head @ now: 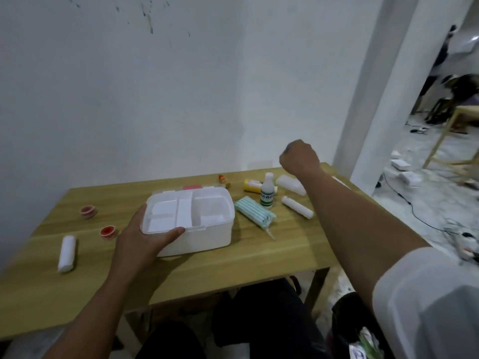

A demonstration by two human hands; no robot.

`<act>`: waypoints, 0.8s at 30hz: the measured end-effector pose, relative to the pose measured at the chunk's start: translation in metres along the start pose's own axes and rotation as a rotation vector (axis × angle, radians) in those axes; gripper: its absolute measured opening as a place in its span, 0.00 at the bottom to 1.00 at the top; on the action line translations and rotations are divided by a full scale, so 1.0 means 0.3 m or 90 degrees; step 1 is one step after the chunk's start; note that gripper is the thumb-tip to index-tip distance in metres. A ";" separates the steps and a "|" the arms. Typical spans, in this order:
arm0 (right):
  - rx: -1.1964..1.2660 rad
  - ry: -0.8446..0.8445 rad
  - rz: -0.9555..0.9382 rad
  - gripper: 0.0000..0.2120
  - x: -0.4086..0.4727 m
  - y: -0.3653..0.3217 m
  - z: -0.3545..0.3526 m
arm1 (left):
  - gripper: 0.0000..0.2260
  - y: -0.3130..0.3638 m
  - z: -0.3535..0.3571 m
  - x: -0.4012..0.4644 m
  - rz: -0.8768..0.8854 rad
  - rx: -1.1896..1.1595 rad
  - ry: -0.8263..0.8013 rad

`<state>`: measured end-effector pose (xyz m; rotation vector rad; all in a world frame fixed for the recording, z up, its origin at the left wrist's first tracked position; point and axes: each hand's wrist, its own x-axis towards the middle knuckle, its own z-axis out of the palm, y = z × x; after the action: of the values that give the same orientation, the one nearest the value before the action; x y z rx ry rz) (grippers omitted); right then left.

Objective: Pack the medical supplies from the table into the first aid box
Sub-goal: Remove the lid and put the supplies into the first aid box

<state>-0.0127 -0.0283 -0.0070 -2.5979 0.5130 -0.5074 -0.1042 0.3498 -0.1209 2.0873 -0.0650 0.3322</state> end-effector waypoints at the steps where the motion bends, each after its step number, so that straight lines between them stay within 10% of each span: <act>1: -0.072 -0.031 0.031 0.04 -0.013 0.067 -0.036 | 0.49 0.002 -0.001 -0.001 0.000 -0.002 0.001; 8: -0.453 -0.367 0.158 0.35 -0.170 0.326 -0.129 | 0.37 0.012 0.000 -0.011 -0.003 -0.008 -0.001; 16: -0.371 -0.272 0.129 0.27 -0.229 0.402 -0.095 | 0.44 -0.004 -0.016 -0.002 -0.003 -0.002 -0.015; 19: -0.214 -0.193 0.144 0.48 -0.231 0.438 -0.078 | 0.44 -0.006 -0.019 0.000 -0.004 -0.013 -0.025; 24: -0.211 -0.086 0.031 0.22 -0.157 0.210 -0.225 | 0.39 0.017 -0.020 -0.008 0.008 -0.008 -0.019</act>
<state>-0.0992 -0.0840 0.0065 -2.8977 0.6606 -0.2428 -0.1087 0.3519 -0.1143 2.0799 -0.0974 0.3081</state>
